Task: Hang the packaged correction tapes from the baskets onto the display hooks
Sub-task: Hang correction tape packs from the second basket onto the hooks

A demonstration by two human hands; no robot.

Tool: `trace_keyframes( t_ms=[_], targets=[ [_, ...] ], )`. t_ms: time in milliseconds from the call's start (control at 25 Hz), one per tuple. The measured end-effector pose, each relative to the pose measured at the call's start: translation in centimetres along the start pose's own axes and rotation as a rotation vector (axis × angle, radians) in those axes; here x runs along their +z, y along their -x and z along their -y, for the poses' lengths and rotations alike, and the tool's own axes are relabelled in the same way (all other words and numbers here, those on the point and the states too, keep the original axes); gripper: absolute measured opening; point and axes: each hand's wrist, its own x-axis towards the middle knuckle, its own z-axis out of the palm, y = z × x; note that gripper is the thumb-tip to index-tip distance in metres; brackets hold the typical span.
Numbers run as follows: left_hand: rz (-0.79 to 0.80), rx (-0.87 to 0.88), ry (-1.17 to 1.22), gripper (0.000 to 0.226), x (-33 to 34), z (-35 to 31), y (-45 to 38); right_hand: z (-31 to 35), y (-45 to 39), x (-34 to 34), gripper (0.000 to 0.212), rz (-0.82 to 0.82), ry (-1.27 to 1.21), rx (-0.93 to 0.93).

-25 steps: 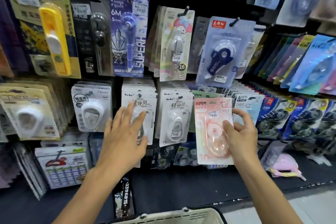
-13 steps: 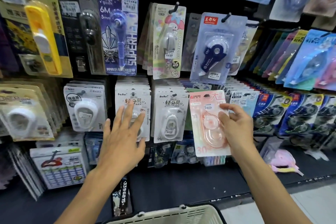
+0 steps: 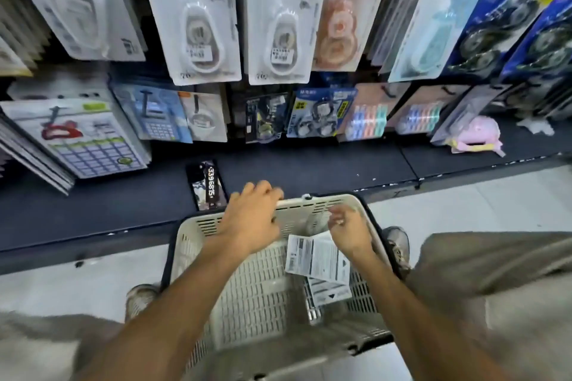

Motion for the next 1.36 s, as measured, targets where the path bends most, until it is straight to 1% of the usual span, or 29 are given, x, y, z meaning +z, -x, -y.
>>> trace_keyframes(
  t_ms=[40, 80, 160, 240, 280, 320, 440, 520, 600, 640, 680, 720, 760, 800, 880, 920, 960, 1000, 1040, 1080, 1120, 1200, 1280, 1360],
  targets=[
    [0.147, -0.056, 0.056, 0.044, 3.3, 0.4, 0.6, -3.0, 0.3, 1.7, 0.035, 0.084, 0.106, 0.095],
    [0.259, -0.126, 0.112, 0.045, 6.3, 1.0, 1.4, -5.1, 0.3, 3.0, 0.04, 0.151, 0.238, 0.104],
    [0.449, -0.225, 0.134, 0.046, 11.7, 2.0, 3.0, -6.8, -1.1, 4.6, 0.044, 0.246, 0.458, -0.012],
    [0.603, -0.271, 0.145, 0.046, 15.8, 2.4, 3.1, -6.8, -3.8, 5.5, 0.045, 0.319, 0.614, -0.177],
    [0.643, -0.29, 0.171, 0.045, 17.1, 2.3, 2.5, -6.9, -5.3, 5.8, 0.047, 0.362, 0.678, -0.231],
    [0.658, -0.304, 0.202, 0.045, 18.2, 2.2, 1.7, -7.1, -6.8, 6.1, 0.05, 0.412, 0.725, -0.242],
    [0.673, -0.364, 0.357, 0.042, 21.0, 1.2, -0.7, -8.8, -8.8, 7.4, 0.07, 0.549, 0.841, -0.174],
    [0.699, -0.349, 0.427, 0.039, 22.5, 0.7, -1.5, -9.9, -8.8, 8.6, 0.087, 0.572, 0.977, -0.18],
    [0.716, -0.333, 0.443, 0.039, 23.8, 0.7, -1.5, -10.4, -9.1, 9.5, 0.097, 0.568, 1.061, -0.152],
    [0.723, -0.35, 0.457, 0.038, 24.4, 1.0, -1.3, -10.2, -9.4, 9.6, 0.096, 0.582, 1.065, -0.128],
    [0.725, -0.378, 0.477, 0.037, 24.9, 1.2, -1.2, -9.7, -9.8, 9.5, 0.09, 0.598, 1.048, -0.106],
    [0.712, -0.422, 0.518, 0.032, 25.1, 1.4, -1.1, -9.0, -10.0, 9.2, 0.079, 0.627, 1.024, -0.083],
    [0.688, -0.5, 0.619, 0.024, 25.0, 1.4, -1.0, -8.1, -10.0, 8.9, 0.068, 0.65, 0.993, -0.06],
    [0.65, -0.617, 0.785, 0.028, 24.7, 1.3, -1.1, -7.1, -9.7, 8.5, 0.06, 0.646, 0.961, -0.046],
    [0.626, -0.919, 1.177, 0.062, 23.6, 1.1, -1.1, -4.8, -8.0, 7.9, 0.044, 0.578, 0.917, -0.076],
    [0.639, -1.016, 1.379, 0.076, 22.9, 1.1, -0.9, -3.6, -6.7, 7.6, 0.036, 0.518, 0.927, -0.138],
    [0.656, -1.056, 1.584, 0.088, 22.2, 1.2, -0.7, -2.1, -5.1, 7.2, 0.028, 0.452, 0.957, -0.21],
    [0.662, -1.055, 1.784, 0.099, 21.3, 1.5, -0.5, -0.8, -3.2, 6.9, 0.024, 0.388, 0.986, -0.286],
    [0.641, -1.015, 1.972, 0.106, 20.2, 1.8, -0.2, 0.7, -1.1, 6.5, 0.024, 0.332, 1.005, -0.368],
    [0.594, -0.94, 2.116, 0.105, 18.8, 2.3, -0.1, 1.9, 1.0, 6.0, 0.026, 0.262, 1.013, -0.473],
    [0.539, -0.83, 2.235, 0.098, 17.4, 2.7, -0.1, 2.7, 3.0, 5.4, 0.027, 0.17, 1.027, -0.584],
    [0.464, -0.536, 2.425, 0.081, 14.0, 3.0, 0.4, 3.5, 6.9, 3.8, 0.029, -0.01, 1.025, -0.764],
    [0.478, -0.276, 2.448, 0.071, 11.2, 2.4, 0.8, 3.6, 9.6, 2.0, 0.036, -0.11, 0.913, -0.83],
    [0.516, -0.147, 2.327, 0.06, 8.8, 1.7, 1.4, 4.0, 11.2, -0.1, 0.042, -0.125, 0.794, -0.867]
  ],
)
